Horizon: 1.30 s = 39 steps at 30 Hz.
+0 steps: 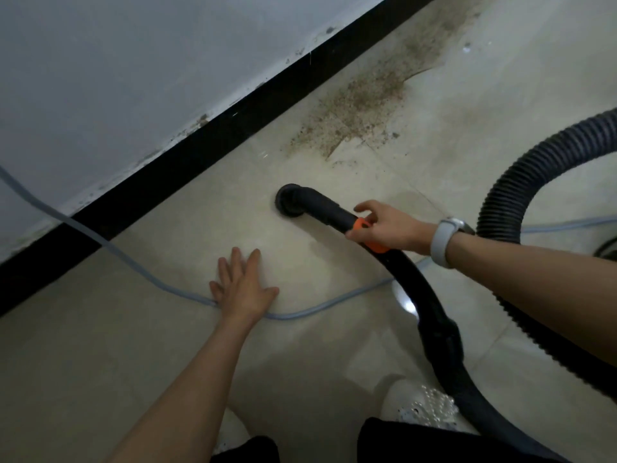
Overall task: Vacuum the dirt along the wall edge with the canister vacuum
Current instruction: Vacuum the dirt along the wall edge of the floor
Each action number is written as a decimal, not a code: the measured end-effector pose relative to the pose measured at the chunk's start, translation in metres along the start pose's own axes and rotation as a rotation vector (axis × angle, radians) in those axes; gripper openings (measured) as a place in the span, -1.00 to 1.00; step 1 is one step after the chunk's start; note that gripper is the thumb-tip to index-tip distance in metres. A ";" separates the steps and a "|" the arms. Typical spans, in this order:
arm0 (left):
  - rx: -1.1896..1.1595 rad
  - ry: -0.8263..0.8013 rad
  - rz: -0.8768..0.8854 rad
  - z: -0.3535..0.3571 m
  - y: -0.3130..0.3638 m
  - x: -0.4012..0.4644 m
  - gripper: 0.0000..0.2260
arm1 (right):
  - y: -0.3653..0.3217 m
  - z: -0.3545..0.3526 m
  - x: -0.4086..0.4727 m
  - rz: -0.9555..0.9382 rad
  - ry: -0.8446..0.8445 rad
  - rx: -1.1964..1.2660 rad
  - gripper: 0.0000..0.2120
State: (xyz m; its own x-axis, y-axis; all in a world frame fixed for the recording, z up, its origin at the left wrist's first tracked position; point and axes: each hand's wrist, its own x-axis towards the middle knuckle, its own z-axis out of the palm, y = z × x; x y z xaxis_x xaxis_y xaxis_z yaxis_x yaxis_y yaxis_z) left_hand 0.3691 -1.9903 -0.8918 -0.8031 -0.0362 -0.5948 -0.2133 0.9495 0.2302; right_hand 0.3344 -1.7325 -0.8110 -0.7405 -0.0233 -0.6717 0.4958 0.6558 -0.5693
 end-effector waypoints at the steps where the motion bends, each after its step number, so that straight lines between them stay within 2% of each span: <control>1: -0.018 0.000 -0.011 -0.001 0.002 0.000 -0.30 | 0.006 0.005 -0.002 0.036 -0.028 0.000 -0.56; 4: -0.156 0.073 -0.032 -0.004 0.018 0.000 -0.46 | 0.017 0.020 -0.008 0.088 -0.072 0.017 -0.73; 6: -0.303 0.190 0.018 -0.009 0.032 0.001 -0.56 | 0.014 0.022 -0.004 0.048 0.010 -0.037 -0.72; 8: -0.511 0.233 0.063 -0.017 0.049 0.001 -0.60 | 0.005 0.019 0.001 -0.012 0.098 -0.034 -0.66; 12: -1.167 -0.047 0.000 -0.032 0.090 0.005 -0.57 | -0.008 0.026 -0.001 -0.095 0.050 0.192 -0.59; 15: -1.376 -0.103 -0.049 -0.033 0.103 0.010 -0.53 | 0.004 0.045 -0.017 -0.096 -0.020 0.231 -0.70; 19: -1.424 -0.066 -0.091 -0.034 0.104 0.019 -0.55 | 0.022 0.049 -0.033 -0.041 -0.158 0.348 -0.80; 21: -1.444 -0.047 -0.088 -0.040 0.107 0.024 -0.58 | 0.020 0.049 -0.034 -0.055 -0.071 0.281 -0.82; 24: -1.478 -0.009 -0.078 -0.048 0.120 0.033 -0.59 | 0.006 0.050 -0.024 -0.083 0.163 0.004 -0.80; 26: -1.449 -0.009 -0.057 -0.051 0.129 0.037 -0.56 | -0.004 0.046 -0.013 -0.081 0.236 -0.114 -0.79; 30: -1.373 -0.064 -0.008 -0.058 0.142 0.050 -0.56 | -0.012 0.032 0.012 -0.110 0.318 -0.304 -0.81; 32: -1.327 -0.093 -0.013 -0.060 0.146 0.059 -0.55 | -0.011 0.026 0.018 -0.114 0.312 -0.302 -0.79; 36: -1.222 -0.102 0.001 -0.063 0.156 0.073 -0.54 | -0.001 0.024 0.019 -0.120 0.234 -0.142 -0.72; 39: -1.193 -0.092 0.031 -0.064 0.163 0.081 -0.54 | 0.014 0.032 0.016 -0.092 0.345 -0.263 -0.68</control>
State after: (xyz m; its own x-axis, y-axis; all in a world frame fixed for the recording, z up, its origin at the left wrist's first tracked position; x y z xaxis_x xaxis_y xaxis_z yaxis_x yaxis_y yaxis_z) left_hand 0.2340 -1.8587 -0.8530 -0.7845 0.0499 -0.6182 -0.6155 0.0603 0.7859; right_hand 0.3438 -1.7478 -0.8443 -0.9064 0.1336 -0.4008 0.3216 0.8335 -0.4494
